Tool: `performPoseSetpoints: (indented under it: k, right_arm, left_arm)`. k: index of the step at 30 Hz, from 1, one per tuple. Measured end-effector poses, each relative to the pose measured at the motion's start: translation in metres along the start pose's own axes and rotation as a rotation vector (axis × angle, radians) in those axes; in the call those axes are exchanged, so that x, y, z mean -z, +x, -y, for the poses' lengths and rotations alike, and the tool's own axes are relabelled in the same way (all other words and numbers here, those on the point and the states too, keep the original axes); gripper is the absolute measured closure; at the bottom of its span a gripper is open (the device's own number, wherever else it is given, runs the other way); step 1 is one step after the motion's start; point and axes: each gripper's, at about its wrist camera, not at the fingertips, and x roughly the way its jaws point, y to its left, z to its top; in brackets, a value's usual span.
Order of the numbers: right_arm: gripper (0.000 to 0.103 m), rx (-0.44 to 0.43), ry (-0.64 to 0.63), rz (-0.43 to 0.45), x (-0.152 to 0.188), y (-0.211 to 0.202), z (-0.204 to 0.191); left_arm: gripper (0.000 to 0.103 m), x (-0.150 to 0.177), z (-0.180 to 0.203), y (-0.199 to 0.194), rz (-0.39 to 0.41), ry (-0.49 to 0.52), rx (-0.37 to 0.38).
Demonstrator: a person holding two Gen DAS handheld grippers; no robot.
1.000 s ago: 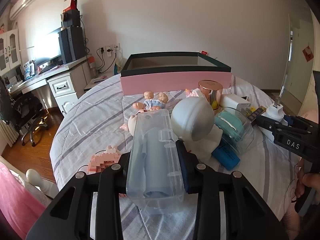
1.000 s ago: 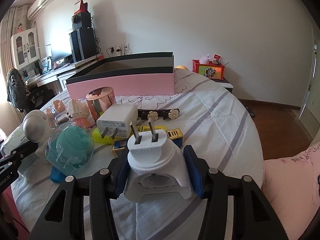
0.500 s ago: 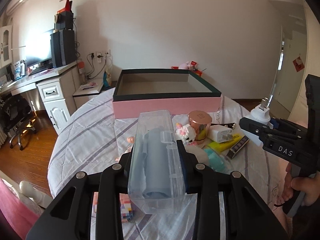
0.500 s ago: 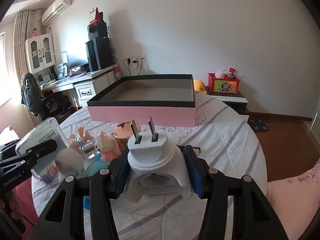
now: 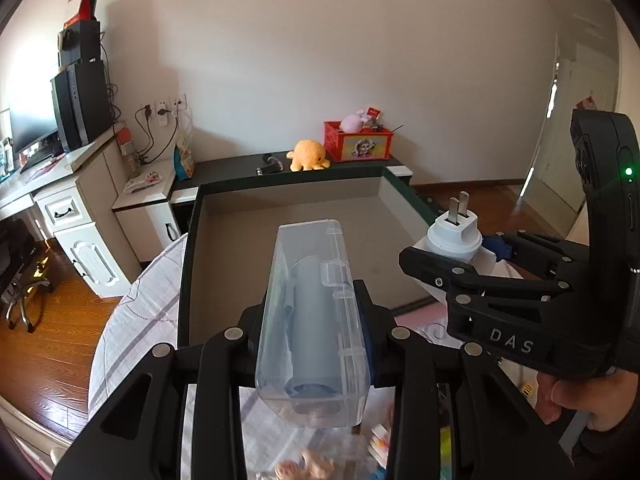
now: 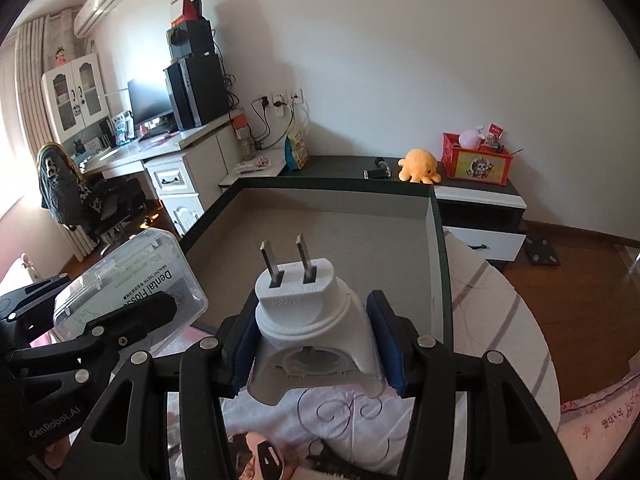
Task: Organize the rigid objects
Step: 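Carry the clear case with the left tool into the pink box while the right drops the light, then withdraw both open tools from the pink box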
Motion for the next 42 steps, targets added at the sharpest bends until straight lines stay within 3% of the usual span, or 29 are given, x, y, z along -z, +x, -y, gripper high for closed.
performPoseSetpoints:
  k: [4,9,12,15,16,19,21,25,27,33,36,39,40,42]
  right_arm:
    - [0.049,0.032,0.008,-0.093,-0.011,0.046,0.0]
    - [0.049,0.063,0.024,-0.165,-0.005,0.068,0.009]
    - [0.049,0.055,0.027,-0.168,-0.003,0.067,0.012]
    - [0.035,0.078,0.044,-0.16,-0.003,0.062,0.018]
    - [0.031,0.08,0.049,-0.149,-0.003,0.057,0.018]
    - [0.023,0.076,0.06,-0.086,-0.001,0.035,0.019]
    - [0.023,0.056,0.07,-0.043,0.0,0.016,0.018]
    - [0.022,0.019,0.106,0.049,0.008,-0.027,0.014]
    - [0.021,0.002,0.119,0.101,0.016,-0.051,0.01]
    - [0.018,0.059,0.109,0.303,0.058,-0.129,-0.01]
    - [0.015,0.14,0.076,0.389,0.088,-0.16,-0.025]
    - [0.008,0.194,0.058,0.455,0.112,-0.184,-0.033]
    - [0.0,0.21,0.051,0.479,0.121,-0.192,-0.036]
    - [0.0,0.226,0.039,0.506,0.135,-0.202,-0.04]
  left_arm:
    - [0.069,-0.014,-0.007,0.046,-0.103,0.004,-0.039]
    - [0.07,-0.013,-0.021,0.081,-0.182,-0.039,-0.078]
    - [0.069,-0.004,-0.019,0.086,-0.191,-0.036,-0.091]
    - [0.067,0.002,-0.018,0.082,-0.168,-0.032,-0.1]
    - [0.067,0.003,-0.018,0.077,-0.153,-0.034,-0.108]
    - [0.046,0.005,-0.016,0.054,-0.078,-0.022,-0.137]
    - [0.027,0.007,-0.012,0.032,-0.009,-0.012,-0.154]
    - [0.014,0.02,-0.005,-0.021,0.129,-0.001,-0.179]
    - [0.0,0.03,-0.003,-0.05,0.205,-0.009,-0.195]
    - [0.0,0.076,0.008,-0.127,0.412,-0.011,-0.251]
    - [0.0,0.098,0.013,-0.155,0.457,0.003,-0.294]
    - [0.0,0.119,0.009,-0.176,0.462,-0.024,-0.284]
    - [0.0,0.127,0.006,-0.181,0.461,-0.037,-0.279]
    - [0.0,0.141,0.0,-0.193,0.452,-0.071,-0.271]
